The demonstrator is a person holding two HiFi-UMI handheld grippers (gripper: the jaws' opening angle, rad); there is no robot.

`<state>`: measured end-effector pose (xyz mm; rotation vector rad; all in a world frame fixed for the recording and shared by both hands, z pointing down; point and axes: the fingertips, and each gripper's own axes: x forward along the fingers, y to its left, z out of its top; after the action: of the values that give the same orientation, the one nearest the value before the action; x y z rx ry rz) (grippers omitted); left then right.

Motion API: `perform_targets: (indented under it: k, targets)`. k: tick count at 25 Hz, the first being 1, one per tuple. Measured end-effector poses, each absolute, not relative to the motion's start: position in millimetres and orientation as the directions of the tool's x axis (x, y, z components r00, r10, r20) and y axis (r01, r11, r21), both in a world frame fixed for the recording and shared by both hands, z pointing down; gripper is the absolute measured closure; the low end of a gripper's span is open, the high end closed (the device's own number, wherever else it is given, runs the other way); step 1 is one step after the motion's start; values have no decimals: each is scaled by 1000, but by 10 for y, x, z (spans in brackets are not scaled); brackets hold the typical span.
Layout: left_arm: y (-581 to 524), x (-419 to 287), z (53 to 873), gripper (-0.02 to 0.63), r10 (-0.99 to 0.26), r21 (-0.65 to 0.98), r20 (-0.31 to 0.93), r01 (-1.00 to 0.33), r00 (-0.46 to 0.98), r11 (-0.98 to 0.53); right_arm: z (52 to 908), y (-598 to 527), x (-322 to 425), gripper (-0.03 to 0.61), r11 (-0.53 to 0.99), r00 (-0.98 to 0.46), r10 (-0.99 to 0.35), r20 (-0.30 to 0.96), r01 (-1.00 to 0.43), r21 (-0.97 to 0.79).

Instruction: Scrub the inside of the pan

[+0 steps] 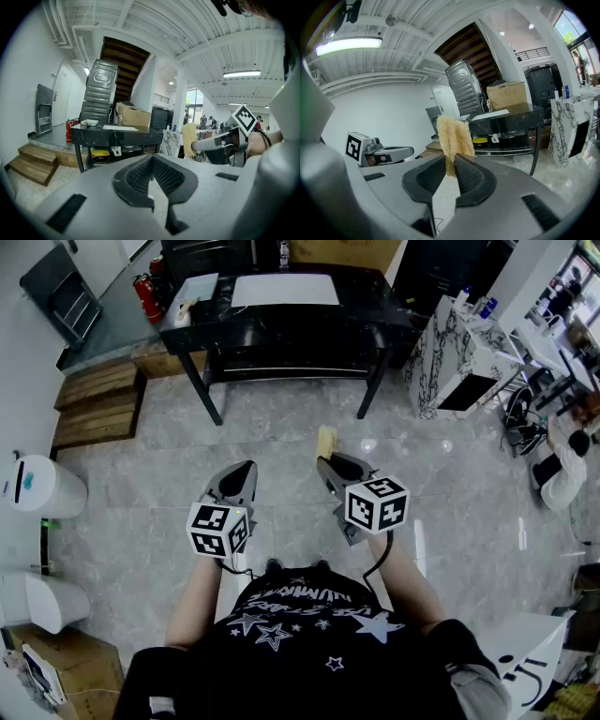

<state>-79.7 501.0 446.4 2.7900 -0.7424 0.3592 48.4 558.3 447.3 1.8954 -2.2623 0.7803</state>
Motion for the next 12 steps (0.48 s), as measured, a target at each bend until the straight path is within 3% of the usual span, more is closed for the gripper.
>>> perform_targets:
  k: [12]
  targets:
    - [4773, -1044, 4541, 606, -452, 194, 286, -513, 845, -836, 4535, 5385, 258, 517, 94, -215, -891, 400, -949, -300]
